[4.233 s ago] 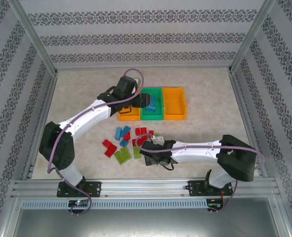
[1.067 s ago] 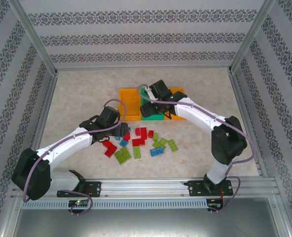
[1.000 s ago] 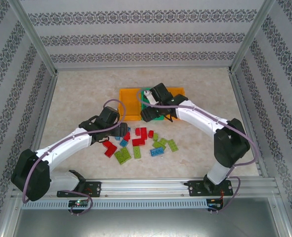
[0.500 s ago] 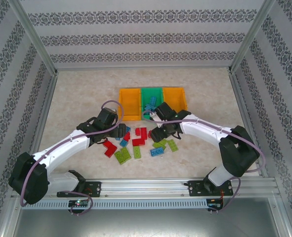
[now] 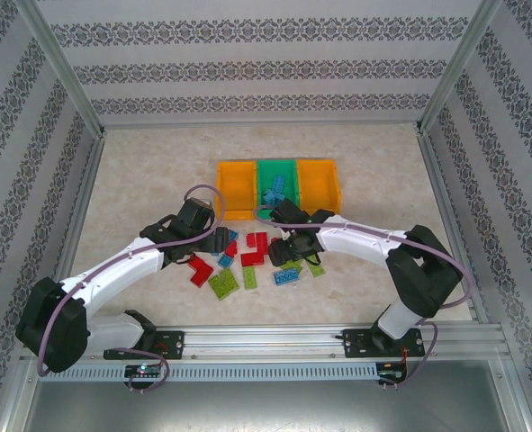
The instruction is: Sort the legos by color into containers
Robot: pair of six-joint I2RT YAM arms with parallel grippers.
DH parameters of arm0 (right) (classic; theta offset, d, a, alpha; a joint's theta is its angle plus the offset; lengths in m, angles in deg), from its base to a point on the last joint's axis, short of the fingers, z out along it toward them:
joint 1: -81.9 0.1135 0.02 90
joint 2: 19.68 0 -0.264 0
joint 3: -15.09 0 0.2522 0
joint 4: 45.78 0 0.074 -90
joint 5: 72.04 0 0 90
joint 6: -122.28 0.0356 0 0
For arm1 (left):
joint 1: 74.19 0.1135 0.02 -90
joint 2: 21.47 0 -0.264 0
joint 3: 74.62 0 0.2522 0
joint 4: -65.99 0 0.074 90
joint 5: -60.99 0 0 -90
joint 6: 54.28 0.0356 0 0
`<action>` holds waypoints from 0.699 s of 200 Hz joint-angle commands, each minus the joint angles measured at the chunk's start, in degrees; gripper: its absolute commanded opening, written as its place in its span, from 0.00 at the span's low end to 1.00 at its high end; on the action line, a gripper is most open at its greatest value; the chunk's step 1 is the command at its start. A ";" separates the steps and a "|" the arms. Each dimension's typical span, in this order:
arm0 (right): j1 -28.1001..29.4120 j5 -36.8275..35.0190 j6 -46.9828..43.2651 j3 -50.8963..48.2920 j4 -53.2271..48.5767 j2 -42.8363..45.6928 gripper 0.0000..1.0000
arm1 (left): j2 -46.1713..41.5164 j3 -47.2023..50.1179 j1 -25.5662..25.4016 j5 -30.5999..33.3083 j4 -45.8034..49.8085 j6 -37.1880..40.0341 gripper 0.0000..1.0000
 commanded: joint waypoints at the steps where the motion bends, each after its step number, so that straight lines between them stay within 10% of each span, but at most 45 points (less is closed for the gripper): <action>1: 0.51 -2.37 2.85 1.30 0.57 -2.28 0.64 | -1.00 0.67 0.40 0.78 0.30 -1.08 0.88; 140: -0.25 -10.71 1.03 1.41 -4.81 -3.14 0.36 | -1.72 1.27 0.45 1.31 0.48 -0.96 0.88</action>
